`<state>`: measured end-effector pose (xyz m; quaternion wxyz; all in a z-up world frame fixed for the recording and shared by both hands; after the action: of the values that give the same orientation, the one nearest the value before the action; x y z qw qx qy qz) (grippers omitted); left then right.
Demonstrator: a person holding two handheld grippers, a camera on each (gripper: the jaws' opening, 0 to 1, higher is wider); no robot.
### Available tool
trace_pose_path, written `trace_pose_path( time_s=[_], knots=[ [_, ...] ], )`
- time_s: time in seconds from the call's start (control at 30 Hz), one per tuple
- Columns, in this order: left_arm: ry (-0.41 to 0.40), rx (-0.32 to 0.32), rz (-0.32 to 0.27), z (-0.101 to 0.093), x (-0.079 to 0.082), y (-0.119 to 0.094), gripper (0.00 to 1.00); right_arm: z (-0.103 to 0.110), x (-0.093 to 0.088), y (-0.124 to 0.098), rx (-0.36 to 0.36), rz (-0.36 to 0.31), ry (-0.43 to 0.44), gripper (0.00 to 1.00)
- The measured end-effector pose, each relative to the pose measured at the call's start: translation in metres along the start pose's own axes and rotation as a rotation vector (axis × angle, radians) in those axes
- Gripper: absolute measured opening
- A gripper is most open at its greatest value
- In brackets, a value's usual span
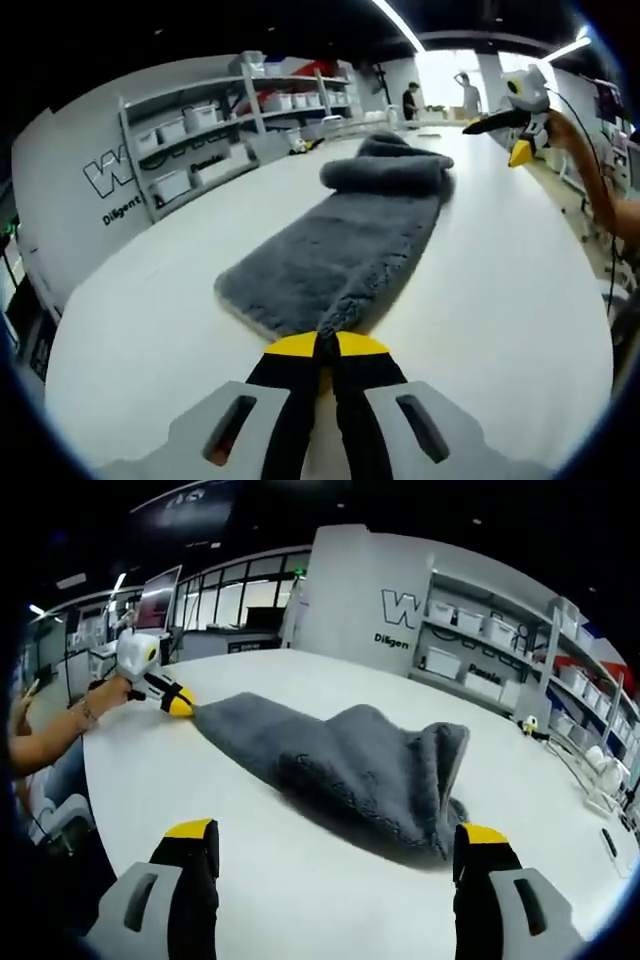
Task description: Open the folded towel by lifting each exposed corner and separating the folded layers until the towel lies flat within the target outline without major curled edges
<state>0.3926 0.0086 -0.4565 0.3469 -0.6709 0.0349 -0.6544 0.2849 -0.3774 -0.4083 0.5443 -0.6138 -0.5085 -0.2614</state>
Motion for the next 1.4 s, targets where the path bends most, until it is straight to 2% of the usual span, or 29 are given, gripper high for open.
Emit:
trace_pose_path(
  time_s=[0.17,0.37,0.6,0.83,0.93,1.1,1.4],
  knots=[
    [-0.024,0.067,-0.014,0.019,-0.011,-0.027,0.04,0.002,0.001,0.000,0.008,-0.004,-0.001,0.99],
    [-0.081,0.149,-0.036,0.043,-0.032,-0.069,0.04,0.007,0.001,0.002,0.023,0.000,-0.009,0.99],
    [-0.137,0.220,-0.069,0.057,-0.057,-0.116,0.04,0.019,0.008,0.006,0.048,0.001,-0.029,0.99],
    [-0.182,0.337,-0.063,0.072,-0.082,-0.163,0.04,0.038,0.018,0.015,0.089,0.002,-0.065,0.99],
    [-0.184,0.373,-0.036,0.074,-0.091,-0.176,0.04,0.049,0.023,0.021,0.111,0.001,-0.082,0.99],
    [-0.195,0.415,-0.026,0.079,-0.102,-0.194,0.04,0.071,0.030,0.029,0.155,0.002,-0.116,0.99],
    [-0.208,0.495,0.021,0.080,-0.116,-0.215,0.04,0.109,0.044,0.042,0.231,-0.013,-0.161,0.98]
  ],
)
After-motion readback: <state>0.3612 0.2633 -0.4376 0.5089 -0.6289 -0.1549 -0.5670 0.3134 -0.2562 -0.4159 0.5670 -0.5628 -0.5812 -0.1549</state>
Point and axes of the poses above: the point that each gripper's makers call its tool centre point, and the gripper's own axes: y roughly forward along the fingers, z roughly to its left, x roughly out of its top, the point moved 6 cm from there along -y, roughly backward along the fingers, and after that the axes turned 13 degrees about -x, right-handed, at the moved point
